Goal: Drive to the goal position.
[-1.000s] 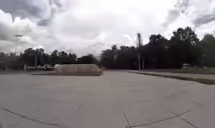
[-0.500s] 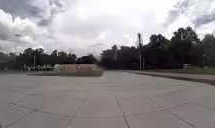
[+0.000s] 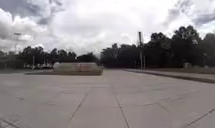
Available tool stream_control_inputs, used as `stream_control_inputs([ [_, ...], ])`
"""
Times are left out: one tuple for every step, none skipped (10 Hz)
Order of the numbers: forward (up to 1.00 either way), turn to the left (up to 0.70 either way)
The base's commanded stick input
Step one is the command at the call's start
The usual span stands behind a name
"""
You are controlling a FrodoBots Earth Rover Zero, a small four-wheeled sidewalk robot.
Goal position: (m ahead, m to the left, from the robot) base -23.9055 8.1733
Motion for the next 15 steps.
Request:
stream_control_inputs([
  [1.00, 0.42],
  [1.00, 0.42],
  [1.00, 0.42],
  [1.00, 0.42],
  [1.00, 0.42],
  [1.00, 0.42],
  [1.00, 0.42],
  [1.00, 0.42],
  [1.00, 0.42],
  [1.00, 0.42],
  [1.00, 0.42],
  [1.00, 0.42],
  [1.00, 0.42],
  [1.00, 0.42],
  [1.00, 0.42],
])
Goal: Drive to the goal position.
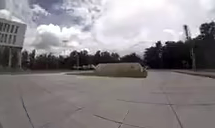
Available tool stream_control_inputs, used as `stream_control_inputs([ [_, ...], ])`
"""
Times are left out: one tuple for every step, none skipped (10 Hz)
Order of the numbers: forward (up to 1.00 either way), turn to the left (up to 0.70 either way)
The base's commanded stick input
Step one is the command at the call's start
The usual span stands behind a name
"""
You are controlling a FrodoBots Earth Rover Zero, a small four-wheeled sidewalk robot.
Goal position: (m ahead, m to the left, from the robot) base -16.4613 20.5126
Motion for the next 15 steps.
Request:
stream_control_inputs([
  [1.00, 0.42],
  [1.00, 0.42],
  [1.00, 0.42],
  [1.00, 0.42],
  [1.00, 0.42],
  [1.00, 0.42],
  [1.00, 0.42],
  [1.00, 0.42],
  [1.00, 0.42],
  [1.00, 0.42],
  [1.00, 0.42],
  [1.00, 0.42],
  [1.00, 0.42],
  [1.00, 0.42],
  [1.00, 0.42],
])
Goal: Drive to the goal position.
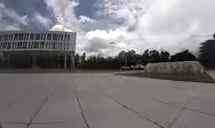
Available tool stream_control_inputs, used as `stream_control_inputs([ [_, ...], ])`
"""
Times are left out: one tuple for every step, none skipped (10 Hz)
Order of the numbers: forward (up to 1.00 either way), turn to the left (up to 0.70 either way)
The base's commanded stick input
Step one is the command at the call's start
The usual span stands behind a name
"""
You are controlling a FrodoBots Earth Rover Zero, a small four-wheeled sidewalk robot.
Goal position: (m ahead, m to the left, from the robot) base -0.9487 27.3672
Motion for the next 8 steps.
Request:
stream_control_inputs([
  [1.00, 0.42],
  [1.00, 0.42],
  [1.00, 0.42],
  [1.00, 0.42],
  [1.00, 0.42],
  [1.00, 0.42],
  [1.00, 0.42],
  [1.00, 0.42],
])
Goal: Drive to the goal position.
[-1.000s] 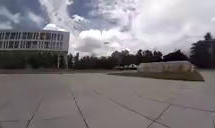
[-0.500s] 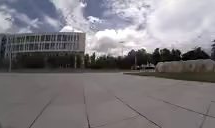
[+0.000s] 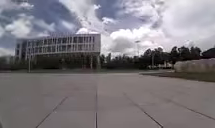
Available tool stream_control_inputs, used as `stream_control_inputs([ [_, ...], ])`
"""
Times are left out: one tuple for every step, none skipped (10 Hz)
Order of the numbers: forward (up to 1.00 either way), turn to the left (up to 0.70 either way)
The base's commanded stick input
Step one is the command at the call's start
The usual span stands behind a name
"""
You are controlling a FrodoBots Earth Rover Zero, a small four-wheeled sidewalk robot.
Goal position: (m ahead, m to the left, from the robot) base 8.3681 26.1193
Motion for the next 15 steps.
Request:
stream_control_inputs([
  [1.00, 0.42],
  [1.00, 0.42],
  [1.00, 0.42],
  [1.00, 0.42],
  [1.00, 0.42],
  [1.00, 0.42],
  [1.00, 0.42],
  [1.00, 0.42],
  [1.00, 0.42],
  [1.00, 0.42],
  [1.00, 0.42],
  [1.00, 0.42],
  [1.00, 0.42],
  [1.00, 0.42],
  [1.00, 0.42],
])
